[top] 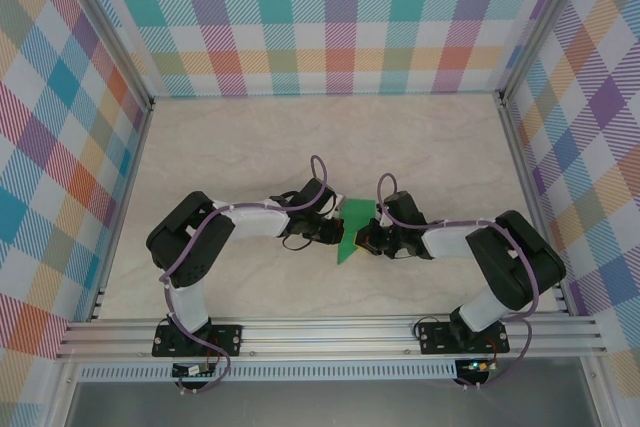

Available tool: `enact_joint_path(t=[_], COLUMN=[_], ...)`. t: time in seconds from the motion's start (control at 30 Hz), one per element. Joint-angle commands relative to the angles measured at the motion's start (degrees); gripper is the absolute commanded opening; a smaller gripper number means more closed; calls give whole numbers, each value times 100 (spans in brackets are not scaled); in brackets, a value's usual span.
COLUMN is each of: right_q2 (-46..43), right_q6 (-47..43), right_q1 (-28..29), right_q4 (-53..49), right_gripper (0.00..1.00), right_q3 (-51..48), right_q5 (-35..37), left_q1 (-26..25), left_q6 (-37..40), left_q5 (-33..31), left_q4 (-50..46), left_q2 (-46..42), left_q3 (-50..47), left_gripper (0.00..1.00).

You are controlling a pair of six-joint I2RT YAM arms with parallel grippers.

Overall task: Fold a paper plane with a square sheet of paper (pick it up from the middle)
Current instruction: Third fold the triangle at the center of the table.

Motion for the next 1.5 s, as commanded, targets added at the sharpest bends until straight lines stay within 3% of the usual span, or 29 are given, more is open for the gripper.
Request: enact_joint_path(t=[0.0, 0.17, 0.7, 1.03, 1.47], right_q2=[-185, -401, 329, -112, 508], right_q6=[-185, -436, -551, -716, -755], right_q1=[-46, -266, -602, -864, -1035], right_q4=[-174, -457, -421, -783, -693], right_gripper=[0, 0, 0, 0, 0], right_q3=[159, 284, 349, 555, 565], right_q5=[-18, -85, -227, -422, -354], left_q1=[28, 26, 34, 28, 34], left_q6=[119, 109, 106, 118, 129], left_q5=[-355, -373, -423, -435, -444], left_q4=[-606, -623, -702, -738, -777], left_q2=[343, 347, 321, 319, 326], left_q3=[-87, -57, -69, -57, -43], left_gripper=[0, 0, 0, 0, 0])
